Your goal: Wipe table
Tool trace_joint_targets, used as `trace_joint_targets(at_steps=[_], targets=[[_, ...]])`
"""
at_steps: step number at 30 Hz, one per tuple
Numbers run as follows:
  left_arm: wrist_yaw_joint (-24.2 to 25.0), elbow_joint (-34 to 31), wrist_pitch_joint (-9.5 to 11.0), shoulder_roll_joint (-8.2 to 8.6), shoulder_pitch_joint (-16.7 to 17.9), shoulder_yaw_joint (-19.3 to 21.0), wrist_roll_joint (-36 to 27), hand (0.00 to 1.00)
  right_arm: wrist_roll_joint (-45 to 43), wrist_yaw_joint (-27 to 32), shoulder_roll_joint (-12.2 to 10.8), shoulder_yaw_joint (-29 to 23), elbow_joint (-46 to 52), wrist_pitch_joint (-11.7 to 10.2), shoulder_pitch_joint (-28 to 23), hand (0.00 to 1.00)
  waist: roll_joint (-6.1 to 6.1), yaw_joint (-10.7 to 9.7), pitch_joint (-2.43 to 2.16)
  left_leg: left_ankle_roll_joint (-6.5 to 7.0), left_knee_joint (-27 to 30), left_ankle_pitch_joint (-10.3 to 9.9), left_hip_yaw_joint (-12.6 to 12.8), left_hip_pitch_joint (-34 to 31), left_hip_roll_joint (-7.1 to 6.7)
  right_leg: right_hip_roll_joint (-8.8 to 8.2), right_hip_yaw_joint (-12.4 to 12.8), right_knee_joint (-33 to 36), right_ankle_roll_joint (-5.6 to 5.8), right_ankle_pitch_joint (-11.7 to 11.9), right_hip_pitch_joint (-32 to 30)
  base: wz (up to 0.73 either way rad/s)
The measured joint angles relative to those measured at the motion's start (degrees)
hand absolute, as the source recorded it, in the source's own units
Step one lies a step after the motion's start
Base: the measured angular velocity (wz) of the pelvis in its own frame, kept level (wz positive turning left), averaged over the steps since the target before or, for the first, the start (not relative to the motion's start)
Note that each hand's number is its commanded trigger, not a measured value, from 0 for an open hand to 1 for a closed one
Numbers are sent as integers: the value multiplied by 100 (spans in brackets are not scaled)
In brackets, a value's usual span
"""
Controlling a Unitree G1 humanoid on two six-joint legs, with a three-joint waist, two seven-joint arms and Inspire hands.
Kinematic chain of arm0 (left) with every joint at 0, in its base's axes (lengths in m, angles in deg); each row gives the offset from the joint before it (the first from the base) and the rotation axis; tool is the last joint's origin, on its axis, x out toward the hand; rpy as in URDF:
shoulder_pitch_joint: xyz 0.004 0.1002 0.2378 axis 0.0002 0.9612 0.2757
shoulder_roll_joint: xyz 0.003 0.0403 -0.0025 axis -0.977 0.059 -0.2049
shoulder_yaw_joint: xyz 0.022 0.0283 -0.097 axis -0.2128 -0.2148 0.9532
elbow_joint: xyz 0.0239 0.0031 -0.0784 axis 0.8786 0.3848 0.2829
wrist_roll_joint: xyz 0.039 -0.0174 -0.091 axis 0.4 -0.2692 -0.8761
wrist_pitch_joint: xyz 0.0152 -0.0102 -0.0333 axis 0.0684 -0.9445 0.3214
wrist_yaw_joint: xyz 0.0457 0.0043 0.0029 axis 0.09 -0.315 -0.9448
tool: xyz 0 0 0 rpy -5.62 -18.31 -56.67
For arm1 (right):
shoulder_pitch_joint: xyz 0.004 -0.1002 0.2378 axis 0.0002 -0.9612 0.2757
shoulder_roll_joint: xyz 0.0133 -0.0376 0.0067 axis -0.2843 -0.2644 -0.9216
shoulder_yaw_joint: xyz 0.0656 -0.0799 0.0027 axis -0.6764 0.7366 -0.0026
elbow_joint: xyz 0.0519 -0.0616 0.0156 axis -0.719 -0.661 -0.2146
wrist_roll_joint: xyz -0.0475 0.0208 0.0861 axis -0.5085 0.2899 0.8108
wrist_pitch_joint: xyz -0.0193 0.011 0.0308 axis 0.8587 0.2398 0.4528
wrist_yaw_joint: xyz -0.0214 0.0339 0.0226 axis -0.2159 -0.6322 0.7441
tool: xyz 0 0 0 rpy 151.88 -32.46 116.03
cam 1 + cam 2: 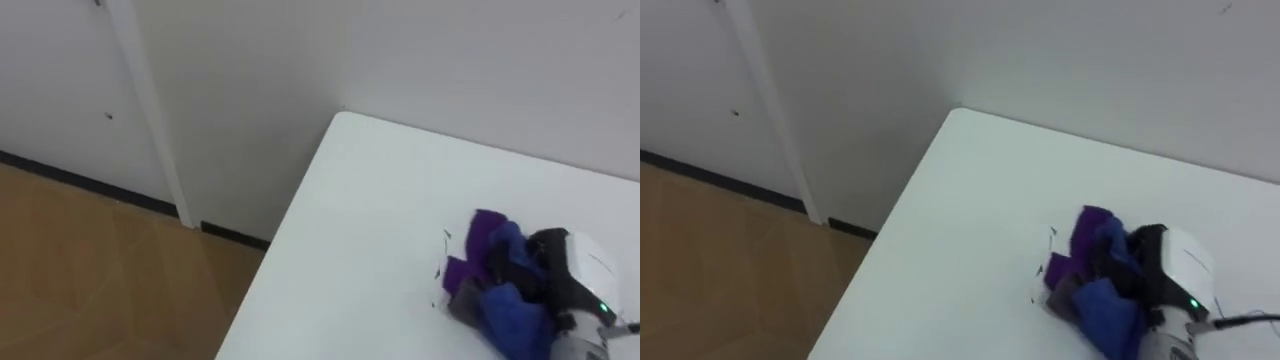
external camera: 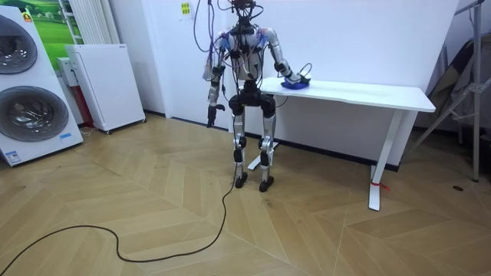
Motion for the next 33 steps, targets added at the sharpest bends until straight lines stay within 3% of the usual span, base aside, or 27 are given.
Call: trace_joint_targets(at_steps=[6,9,13,19,20,21,25,27,31,33], targets=[[-33,-43,5,25,59,458,305,0,210,332,47,-701,-560,-107,-110,100,-43,-279,-33,2,6,0,80,64,1,-5,34,17,2,1,32,-7],[-42,-44,7,48,57,499,373,0,288,455,76,-899,-585,-113,-340,100,-70,-311,-67,1,2,0,52,86,1,-3,18,6,2,1,78,5],[-45,-52,-6,95,49,370,395,0,263,454,83,-845,-551,16,-327,100,-68,-259,-69,0,-2,-2,114,139,10,12,95,9,2,2,83,-11],[-43,-25,-117,138,-92,-323,385,0,-165,234,-53,-122,417,1034,-188,100,-24,-27,-44,-42,-3,-25,252,102,73,95,269,36,-46,37,-21,-23],[-43,-5,-184,157,-205,-423,386,0,-415,82,-148,101,780,1285,-184,100,-23,74,-31,-70,-4,-20,317,42,106,132,323,66,-77,60,-124,-35],[-43,12,-218,198,-349,-434,387,0,-716,-145,-231,428,1179,1454,-167,100,-18,211,22,-92,-4,-5,338,-2,130,170,337,117,-114,82,-228,-35],[-43,164,-226,201,-618,-806,384,0,-1418,-779,-391,1701,1928,1620,234,100,-7,528,76,-169,-6,25,343,-127,203,240,113,101,-207,140,-369,-16],[-19,162,-237,233,-652,-1056,385,0,-1744,-1172,-541,2307,1935,1630,783,100,40,659,154,-211,-16,32,315,-150,217,280,64,91,-223,140,-391,7],[75,147,-290,252,-567,-1083,378,0,-1872,-1420,-558,2503,1933,1579,1106,100,42,816,153,-231,-8,47,152,-284,224,280,-75,74,-241,121,-467,23],[81,135,-333,233,-394,-1072,298,0,-1676,-1318,-480,2474,1897,1464,1103,100,8,800,137,-236,31,53,113,-351,224,269,-167,66,-238,118,-519,14]])
